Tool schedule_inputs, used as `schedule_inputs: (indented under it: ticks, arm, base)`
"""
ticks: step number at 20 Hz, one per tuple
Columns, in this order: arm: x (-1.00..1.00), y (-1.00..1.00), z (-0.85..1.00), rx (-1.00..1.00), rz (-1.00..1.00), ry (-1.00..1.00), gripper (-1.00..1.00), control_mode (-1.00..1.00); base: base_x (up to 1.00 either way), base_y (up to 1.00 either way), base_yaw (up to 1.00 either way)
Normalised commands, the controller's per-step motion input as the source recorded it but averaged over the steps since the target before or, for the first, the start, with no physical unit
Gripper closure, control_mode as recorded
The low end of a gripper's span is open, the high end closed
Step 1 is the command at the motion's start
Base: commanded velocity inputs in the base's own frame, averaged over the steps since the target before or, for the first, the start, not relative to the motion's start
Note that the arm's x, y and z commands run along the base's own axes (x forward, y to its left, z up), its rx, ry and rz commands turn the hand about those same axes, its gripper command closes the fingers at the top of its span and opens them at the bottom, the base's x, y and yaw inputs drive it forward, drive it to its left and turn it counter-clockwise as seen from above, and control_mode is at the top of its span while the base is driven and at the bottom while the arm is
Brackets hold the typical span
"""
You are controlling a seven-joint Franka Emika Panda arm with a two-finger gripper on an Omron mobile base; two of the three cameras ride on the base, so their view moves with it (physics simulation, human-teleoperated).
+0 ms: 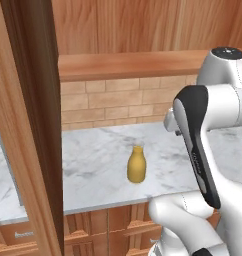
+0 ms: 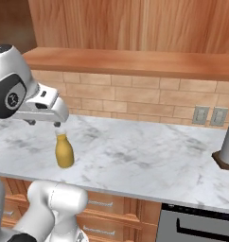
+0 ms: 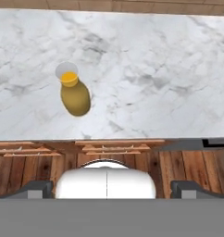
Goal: There is a tray on the dining counter. Grab the cup, mug, and pitcher and place them on the tray. The pitcher may be placed next to the tray if it cannot fit the tray.
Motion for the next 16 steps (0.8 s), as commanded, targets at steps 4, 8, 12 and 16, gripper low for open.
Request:
schedule_inputs:
  ticks: [4, 8, 12, 16]
  arm:
    - [0.00, 0.33, -0.29, 0.01, 0.00, 0.12, -1.00, -1.00]
    - [0.04, 0.18, -0.41, 0.05, 0.00, 0.03, -1.00, -1.00]
    - [0.14, 0.05, -0.45, 0.05, 0.00, 0.00, -1.00, -1.00]
    - [0.36, 0.13, -0.21, 0.00, 0.00, 0.00, -1.00, -1.00]
  base:
    - [0.00, 0.00, 0.00]
    - [0.00, 0.00, 0.00]
    - [0.00, 0.00, 0.00]
    - [0.00, 0.00, 0.00]
